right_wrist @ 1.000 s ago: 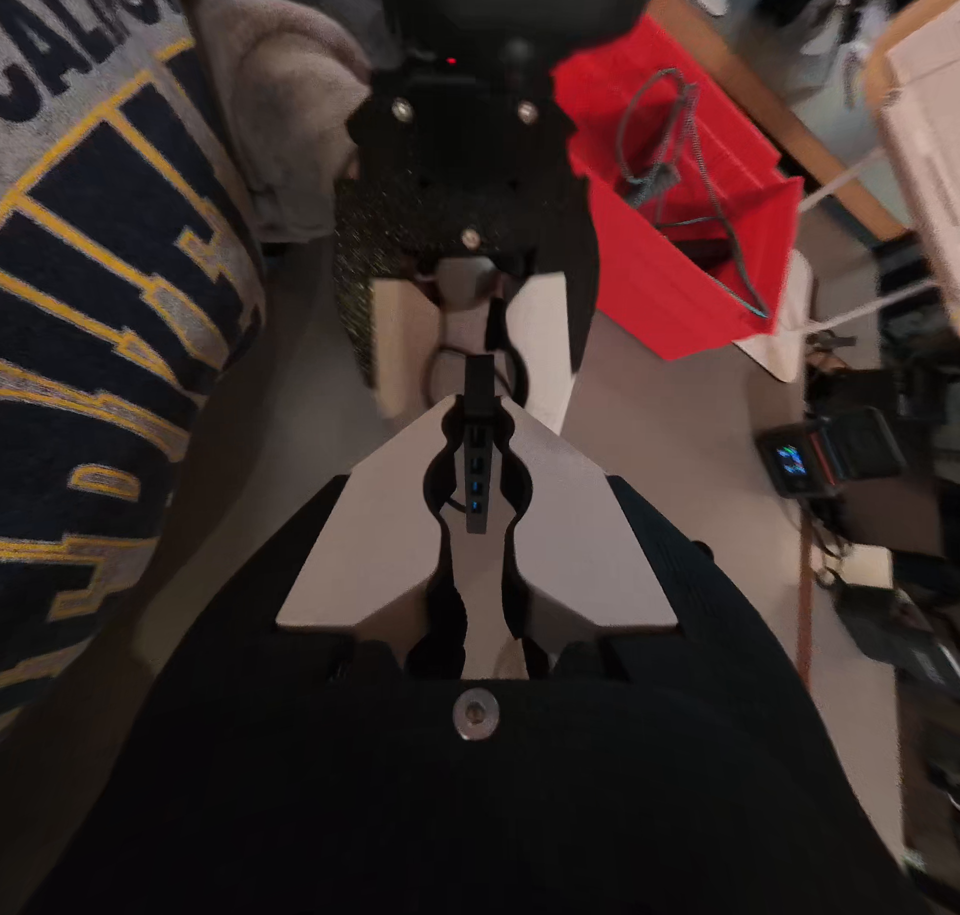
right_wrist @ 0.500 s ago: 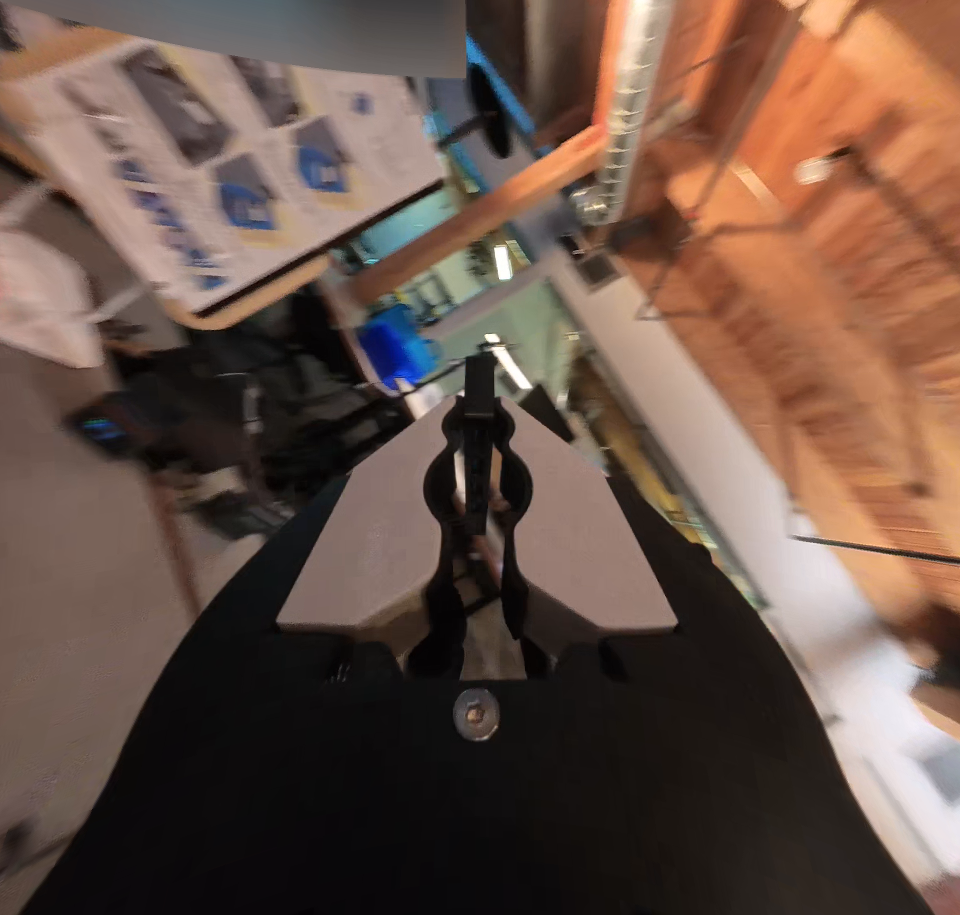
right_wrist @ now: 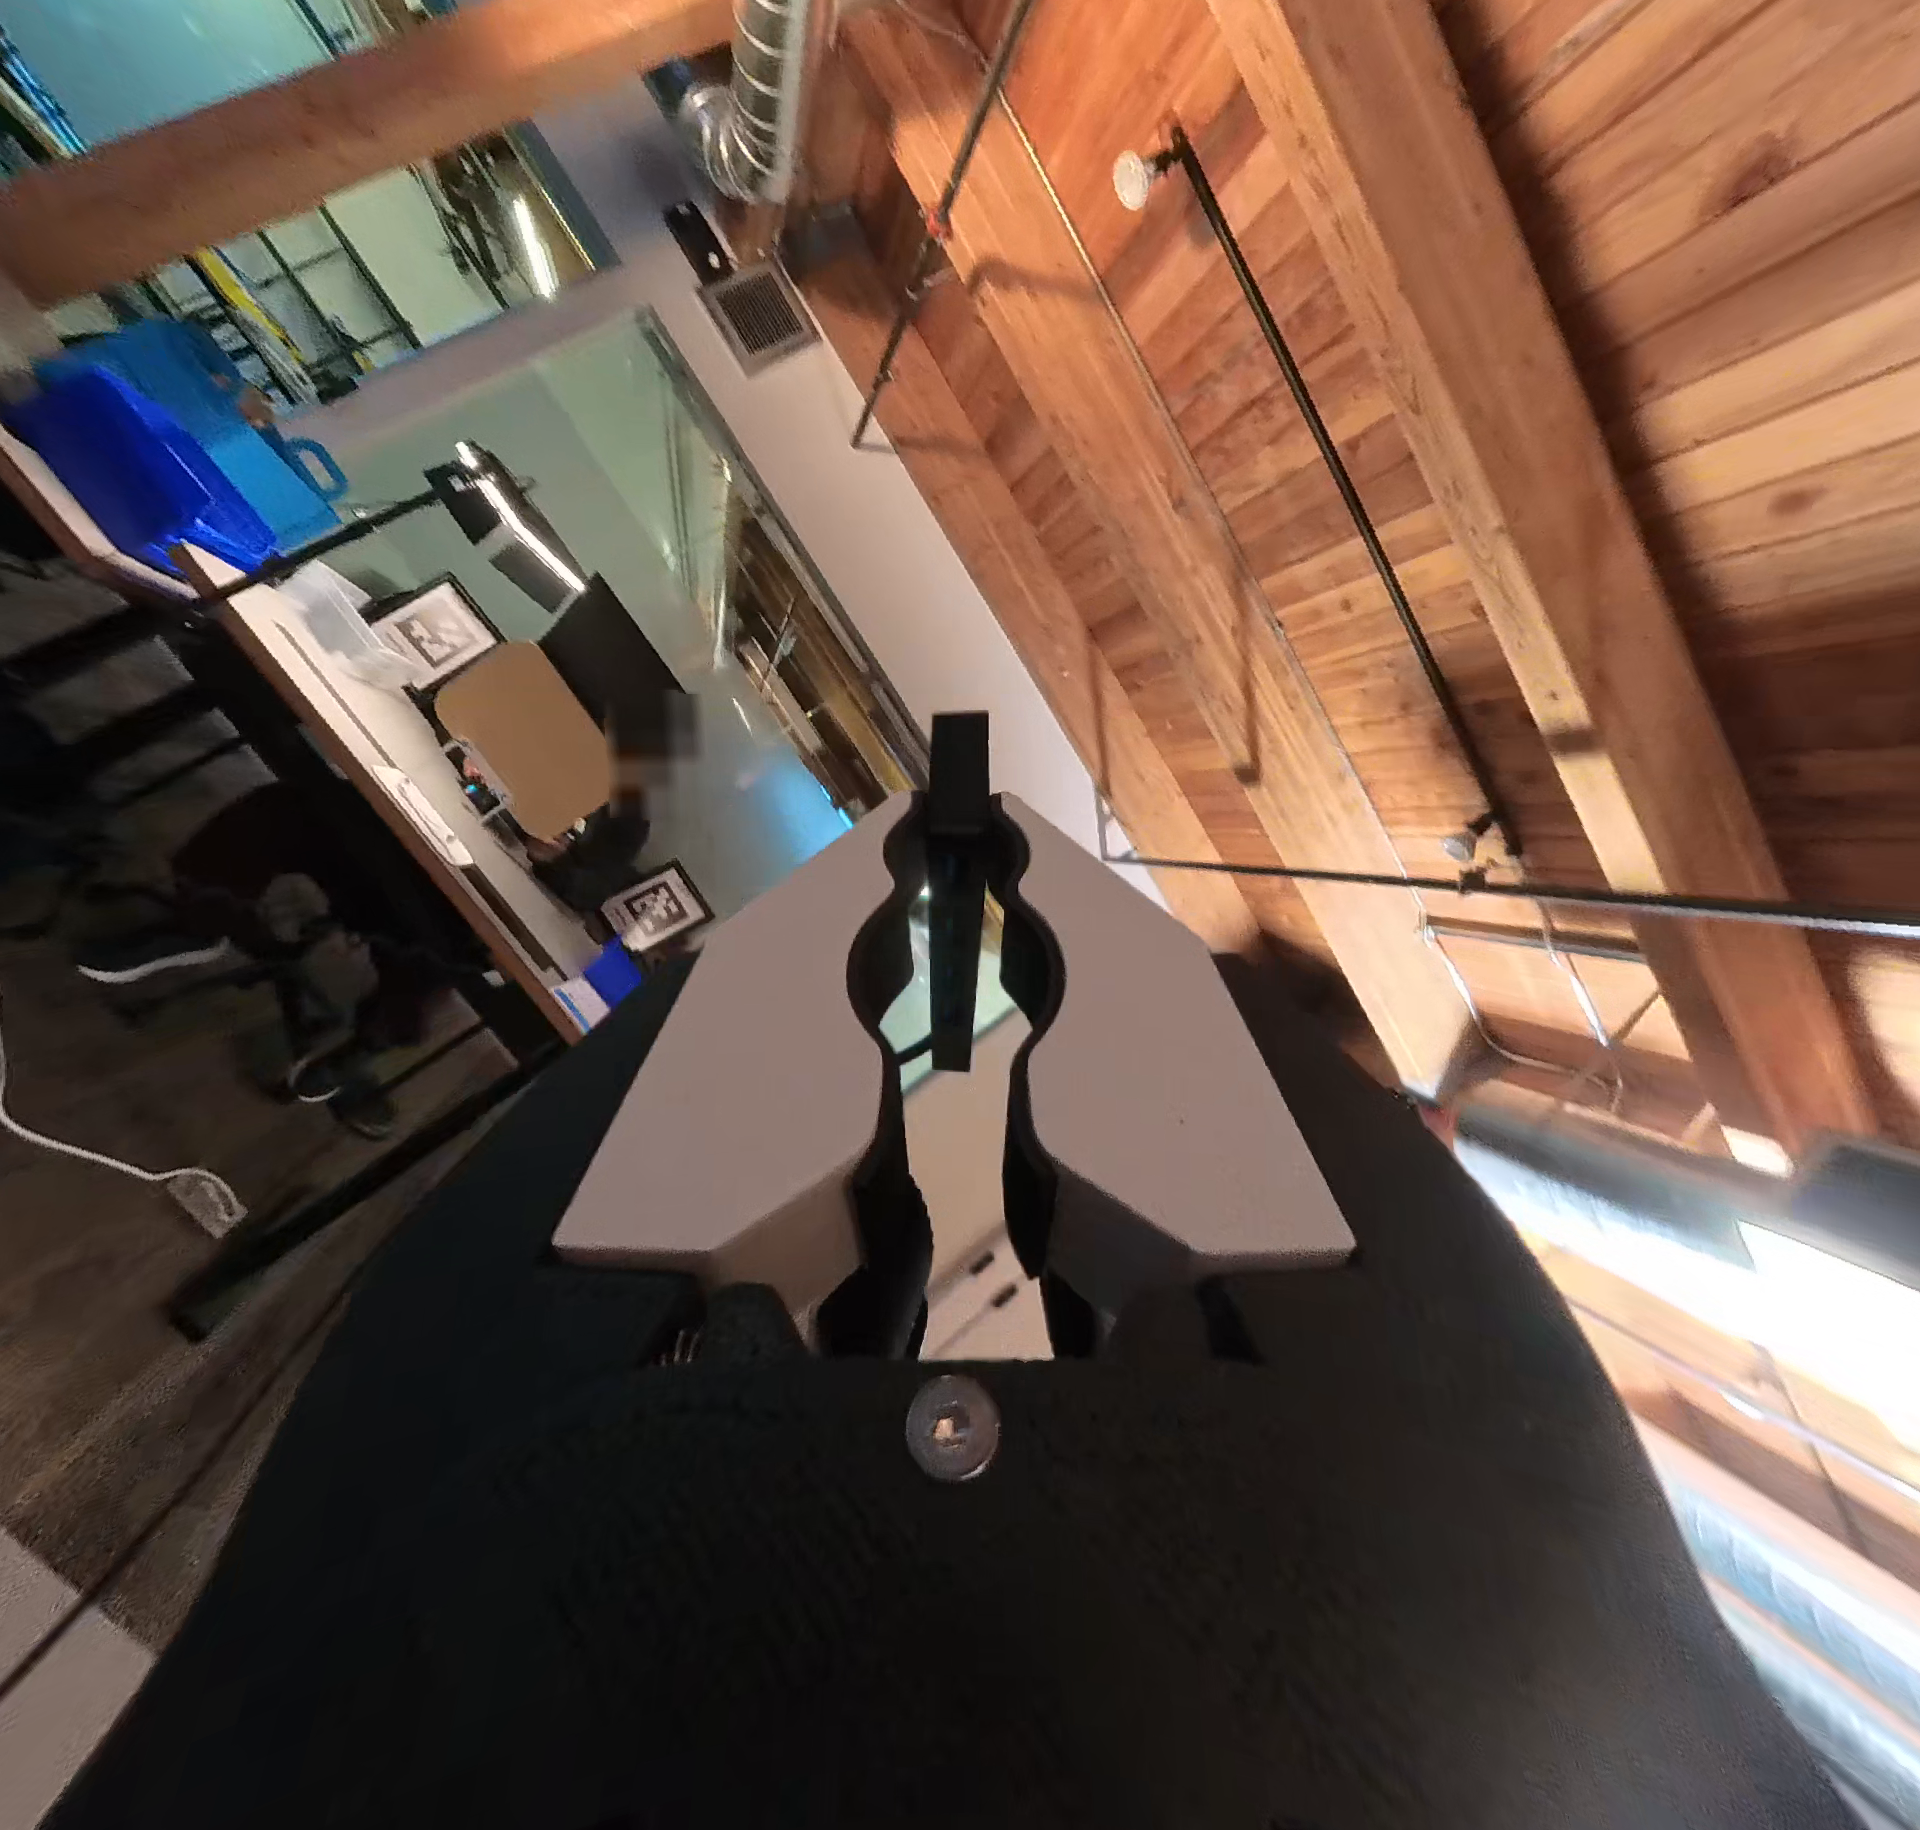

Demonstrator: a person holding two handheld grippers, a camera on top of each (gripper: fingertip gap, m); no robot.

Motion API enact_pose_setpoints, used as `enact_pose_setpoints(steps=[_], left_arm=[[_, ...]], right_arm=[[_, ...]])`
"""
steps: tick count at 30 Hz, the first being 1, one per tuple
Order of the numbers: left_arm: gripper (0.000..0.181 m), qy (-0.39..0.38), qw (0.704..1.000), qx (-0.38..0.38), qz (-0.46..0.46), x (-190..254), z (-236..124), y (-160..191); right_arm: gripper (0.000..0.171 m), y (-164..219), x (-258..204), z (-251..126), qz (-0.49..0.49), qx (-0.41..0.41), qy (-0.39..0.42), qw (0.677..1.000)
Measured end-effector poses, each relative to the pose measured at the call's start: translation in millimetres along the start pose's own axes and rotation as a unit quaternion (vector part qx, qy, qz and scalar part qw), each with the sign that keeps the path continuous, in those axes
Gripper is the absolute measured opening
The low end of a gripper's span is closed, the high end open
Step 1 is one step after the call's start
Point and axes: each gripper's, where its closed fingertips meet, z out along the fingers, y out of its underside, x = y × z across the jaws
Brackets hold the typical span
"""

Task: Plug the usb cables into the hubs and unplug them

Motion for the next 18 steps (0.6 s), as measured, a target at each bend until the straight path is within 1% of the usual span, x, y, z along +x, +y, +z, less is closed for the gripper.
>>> enact_pose_setpoints(steps=[4, 12, 18], left_arm=[[0.124, 0.002, 1.0, 0.002, -0.002, 0, -1, 0], [0.121, 0.004, 1.0, -0.007, 0.0, 1, 1, 4], [0.116, 0.012, 1.0, -0.008, -0.001, 3, 1, 4]], right_arm=[[0.008, 17, 19, -8, 0.021, -0.019, 0.016, 0.999], [0.008, 26, 51, -17, 0.094, -0.018, 0.026, 0.995], [0.008, 52, 58, -27, 0.06, -0.063, 0.039, 0.995]])
